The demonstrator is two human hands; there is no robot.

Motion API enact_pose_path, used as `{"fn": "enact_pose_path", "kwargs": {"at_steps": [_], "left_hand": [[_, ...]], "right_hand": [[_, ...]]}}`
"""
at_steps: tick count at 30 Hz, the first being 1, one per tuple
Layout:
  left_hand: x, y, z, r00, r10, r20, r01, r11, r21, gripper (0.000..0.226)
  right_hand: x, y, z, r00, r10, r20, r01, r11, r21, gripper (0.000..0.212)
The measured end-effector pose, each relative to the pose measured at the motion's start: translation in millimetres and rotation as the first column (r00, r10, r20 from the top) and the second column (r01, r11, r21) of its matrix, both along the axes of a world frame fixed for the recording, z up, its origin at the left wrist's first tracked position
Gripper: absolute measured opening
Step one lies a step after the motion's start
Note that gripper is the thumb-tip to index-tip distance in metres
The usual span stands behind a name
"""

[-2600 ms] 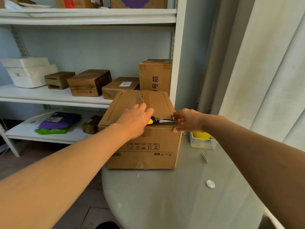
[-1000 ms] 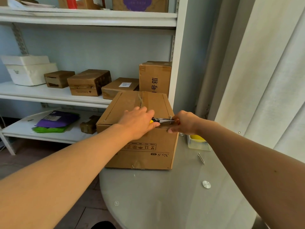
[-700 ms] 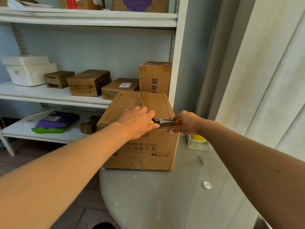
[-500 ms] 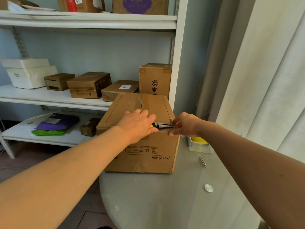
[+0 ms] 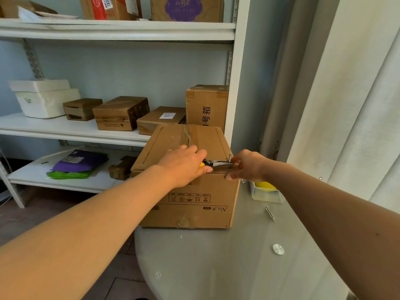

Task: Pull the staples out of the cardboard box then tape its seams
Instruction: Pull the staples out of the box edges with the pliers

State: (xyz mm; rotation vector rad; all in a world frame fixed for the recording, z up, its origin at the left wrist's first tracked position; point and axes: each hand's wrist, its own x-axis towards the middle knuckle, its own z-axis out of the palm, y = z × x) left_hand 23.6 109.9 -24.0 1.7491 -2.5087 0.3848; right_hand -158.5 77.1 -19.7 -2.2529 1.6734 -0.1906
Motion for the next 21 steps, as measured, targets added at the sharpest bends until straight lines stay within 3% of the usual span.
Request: {"fn": "enact_pose_path", "kwargs": {"at_steps": [7, 10, 16, 21], "left_hand": [[-1, -2, 1, 1.0, -0.008, -0.009, 0.008, 1.0, 0.012, 0.043], [3, -8, 6, 0.997, -0.016, -0.08, 0.022, 0.997, 0.074, 0.044], [4, -6, 7, 1.0, -0.013, 0.004, 0.013, 0.998, 0.065, 0.046], [2, -7, 7, 0.999, -0.021, -0.048, 0.025, 0.996, 0.083, 0.043]], "right_hand": [[-8, -3, 0, 0.999, -0.011, 0.04, 0.01, 0.999, 0.04, 0.056], [-7, -2, 1, 0.99, -0.046, 0.136, 0.049, 0.999, -0.019, 0.058], [3, -1, 7, 0.955, -0.023, 0.297, 0.05, 0.995, -0.086, 0.034], [4, -2, 8, 0.913, -0.091, 0.399, 0.135, 0.987, -0.083, 0.026]]}}
